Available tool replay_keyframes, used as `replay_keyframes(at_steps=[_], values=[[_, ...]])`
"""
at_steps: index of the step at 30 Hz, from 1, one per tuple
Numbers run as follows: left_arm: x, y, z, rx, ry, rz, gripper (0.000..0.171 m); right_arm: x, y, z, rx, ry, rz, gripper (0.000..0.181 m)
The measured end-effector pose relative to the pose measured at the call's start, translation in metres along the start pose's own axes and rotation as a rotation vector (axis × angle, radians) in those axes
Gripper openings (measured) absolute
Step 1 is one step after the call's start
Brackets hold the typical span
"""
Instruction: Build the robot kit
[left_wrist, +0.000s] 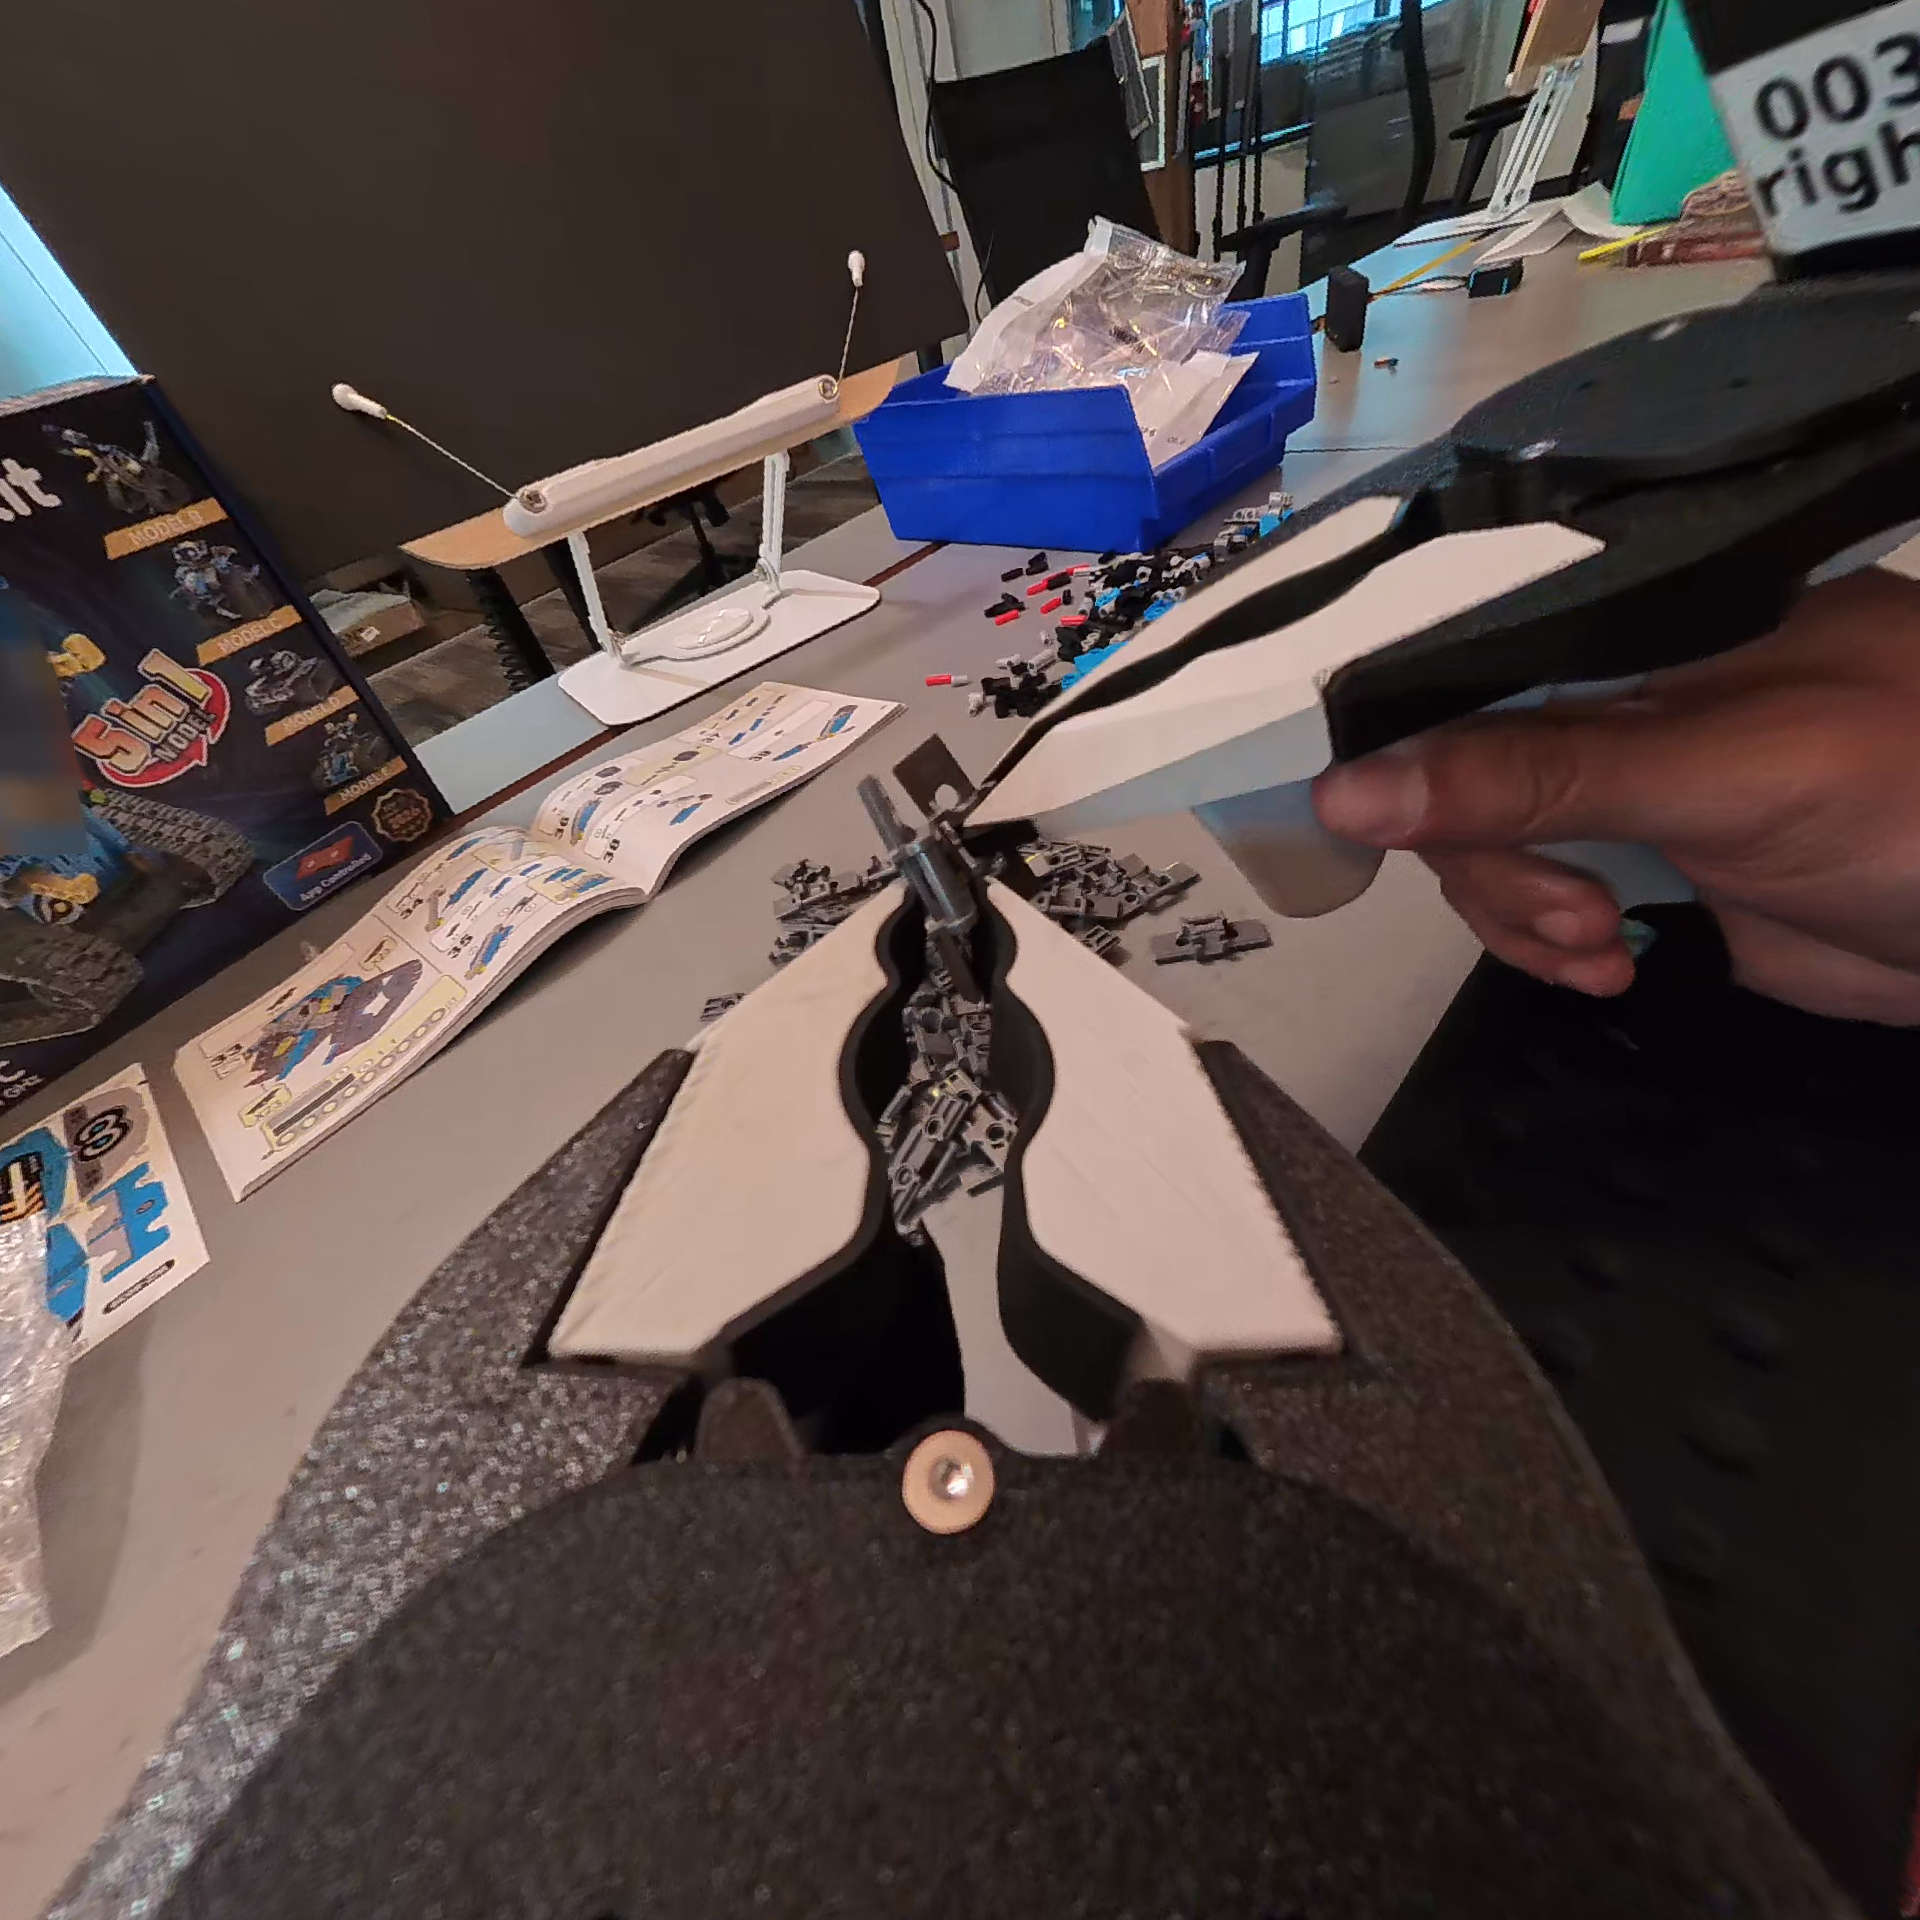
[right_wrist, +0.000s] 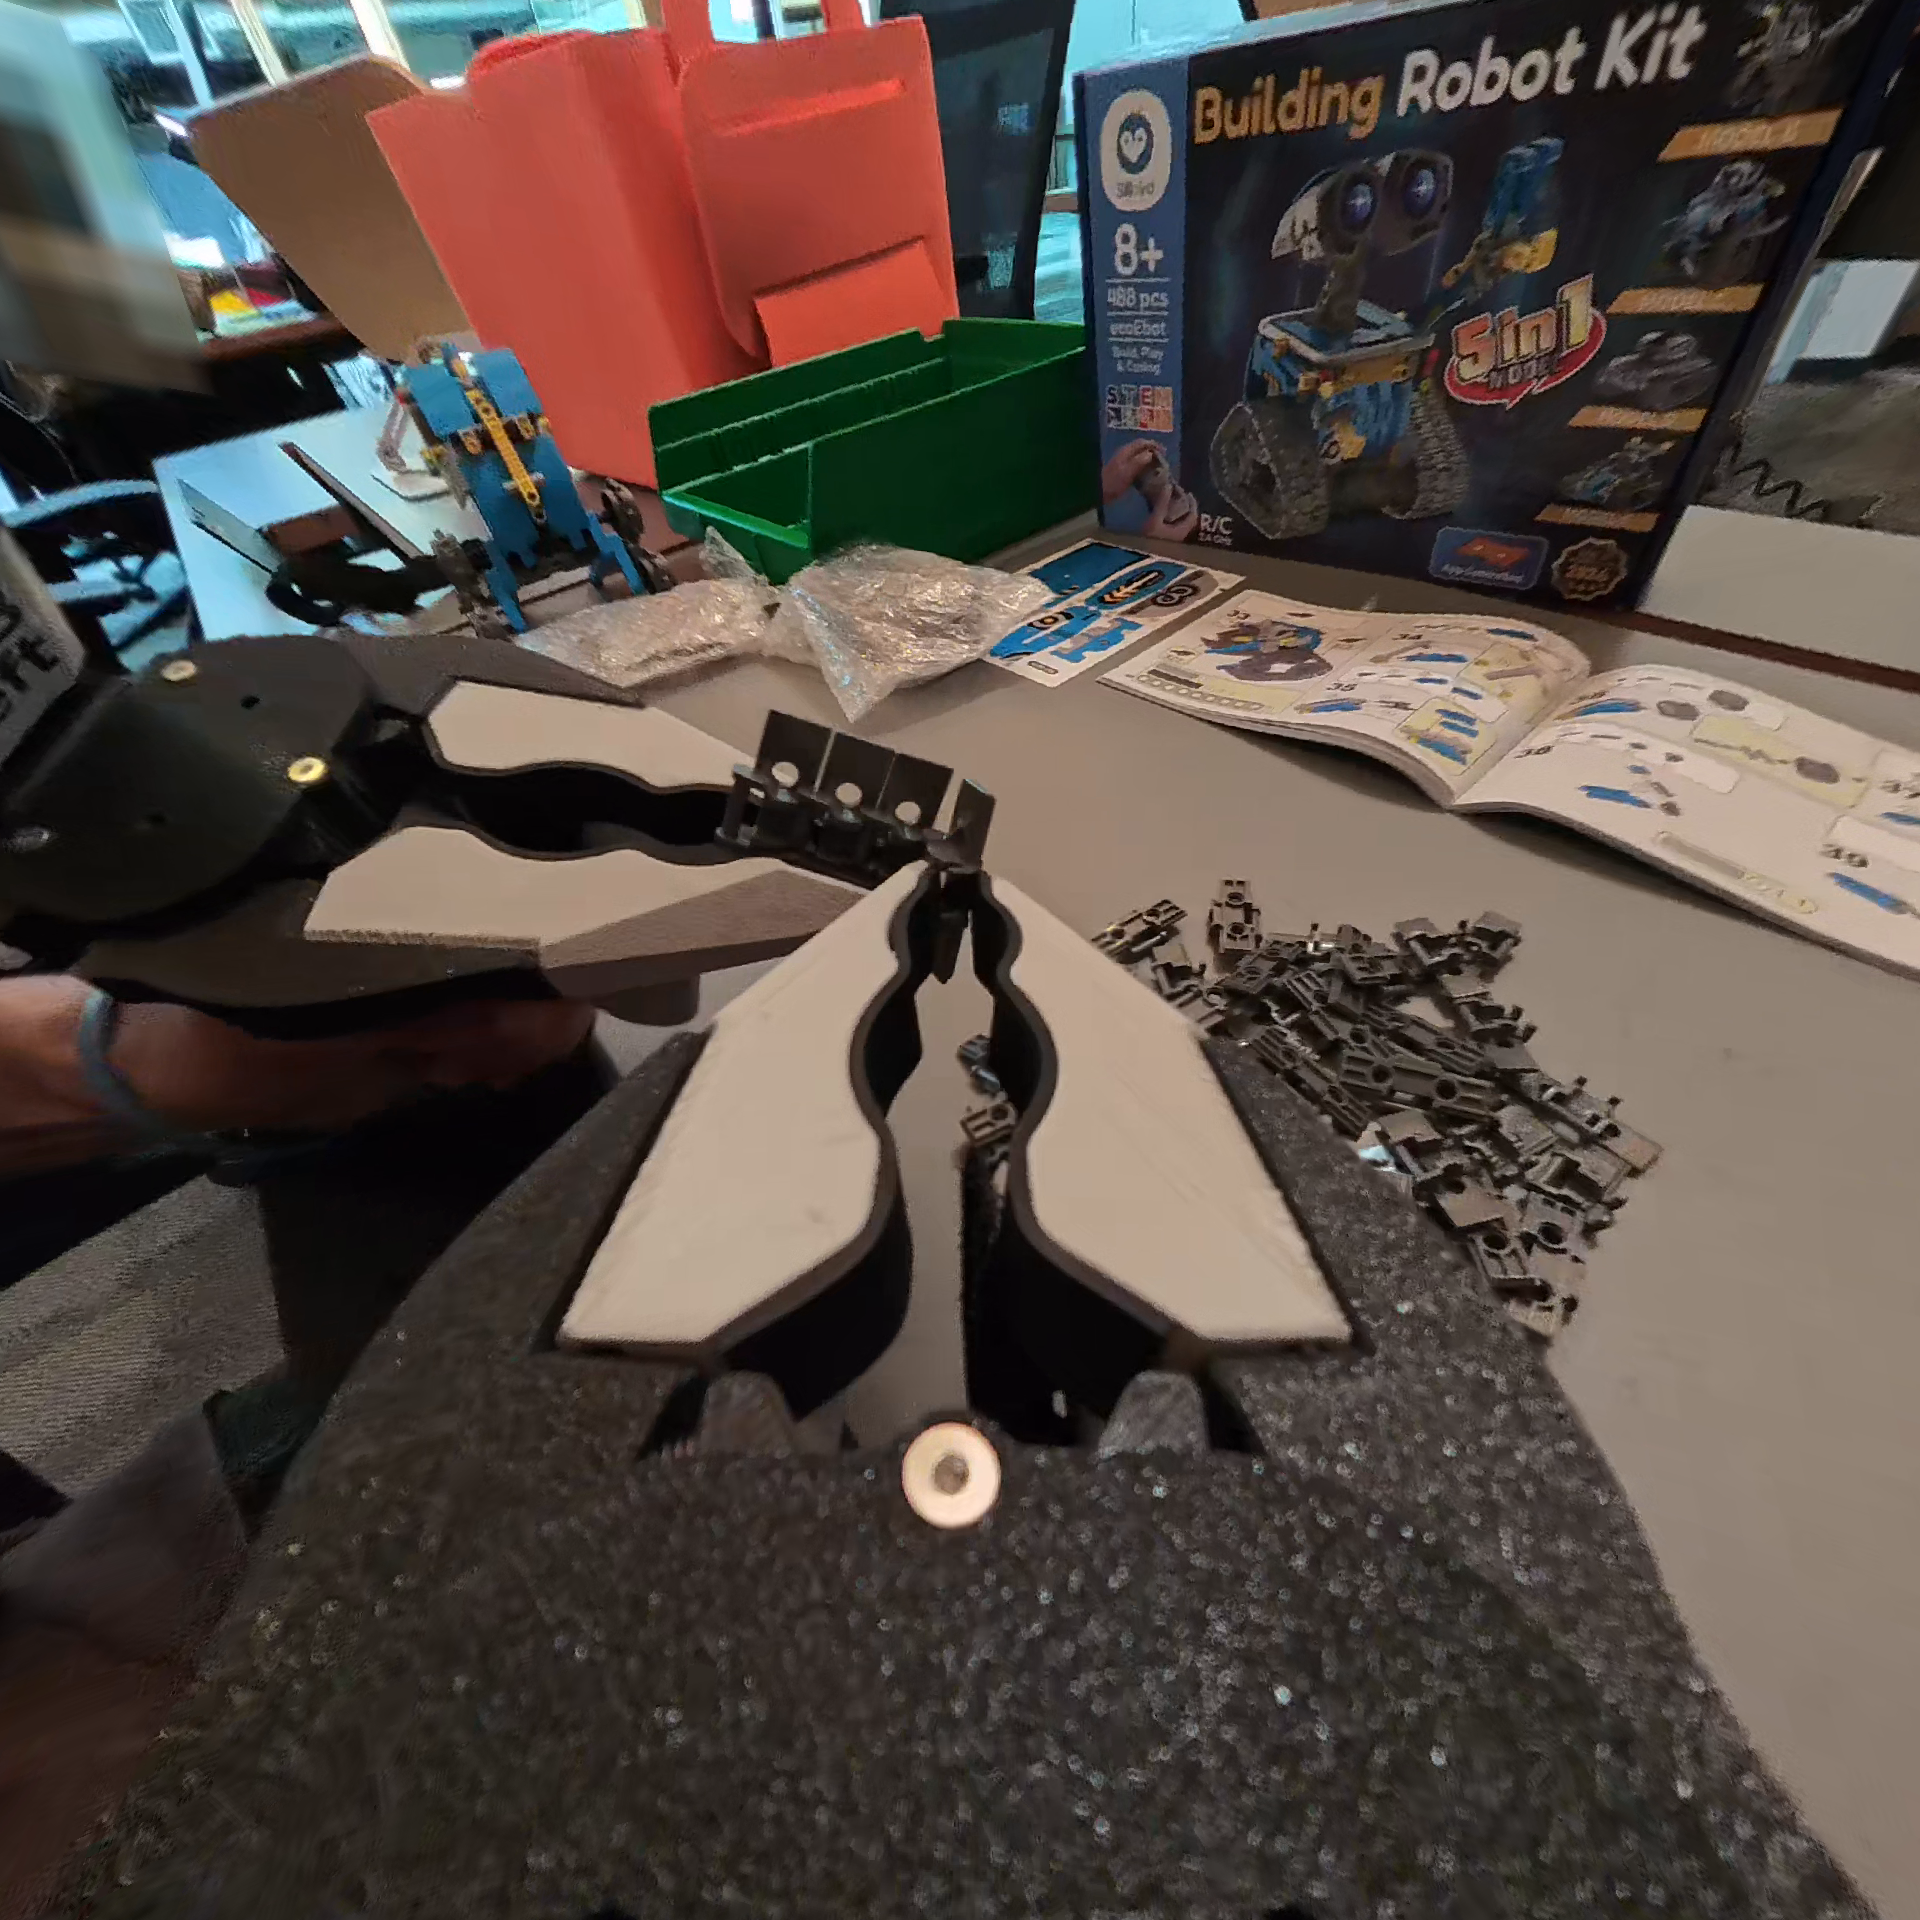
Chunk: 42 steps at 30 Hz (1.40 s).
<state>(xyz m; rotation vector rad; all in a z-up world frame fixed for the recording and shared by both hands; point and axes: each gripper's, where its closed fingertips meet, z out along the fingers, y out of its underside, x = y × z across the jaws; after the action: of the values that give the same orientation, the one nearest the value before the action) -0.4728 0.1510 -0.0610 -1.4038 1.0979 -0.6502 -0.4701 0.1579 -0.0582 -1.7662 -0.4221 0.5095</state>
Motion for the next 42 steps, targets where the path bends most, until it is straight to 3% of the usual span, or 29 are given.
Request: replay_keyframes(at_steps=[6, 9, 14, 20, 23, 27, 42], values=[[-0.004, 0.0, 0.001, -0.011, 0.004, -0.061, 0.009, 0.001, -0.002, 0.004, 0.002, -0.065, 0.063, 0.006], [-0.003, -0.004, -0.001, 0.013, 0.043, -0.146, 0.013, 0.0, -0.008, 0.004, 0.004, -0.021, -0.06, 0.006], [-0.007, -0.003, -0.005, 0.011, 0.106, -0.3, 0.009, -0.001, -0.006, 0.006, -0.001, -0.022, -0.052, 0.006], [-0.004, -0.008, -0.007, 0.028, 0.112, -0.315, 0.008, -0.001, -0.007, 0.005, 0.004, -0.026, -0.045, 0.006], [-0.008, -0.007, -0.008, 0.04, 0.141, -0.414, 0.008, 0.0, -0.013, -0.001, 0.023, -0.041, -0.017, 0.006], [-0.014, -0.013, -0.013, 0.095, 0.196, -0.509, 0.008, -0.017, -0.019, -0.007, 0.094, -0.215, 0.087, 0.006], [-0.004, -0.006, -0.007, 0.018, 0.213, -0.458, 0.012, -0.003, -0.004, 0.005, 0.006, -0.106, 0.04, 0.006]])
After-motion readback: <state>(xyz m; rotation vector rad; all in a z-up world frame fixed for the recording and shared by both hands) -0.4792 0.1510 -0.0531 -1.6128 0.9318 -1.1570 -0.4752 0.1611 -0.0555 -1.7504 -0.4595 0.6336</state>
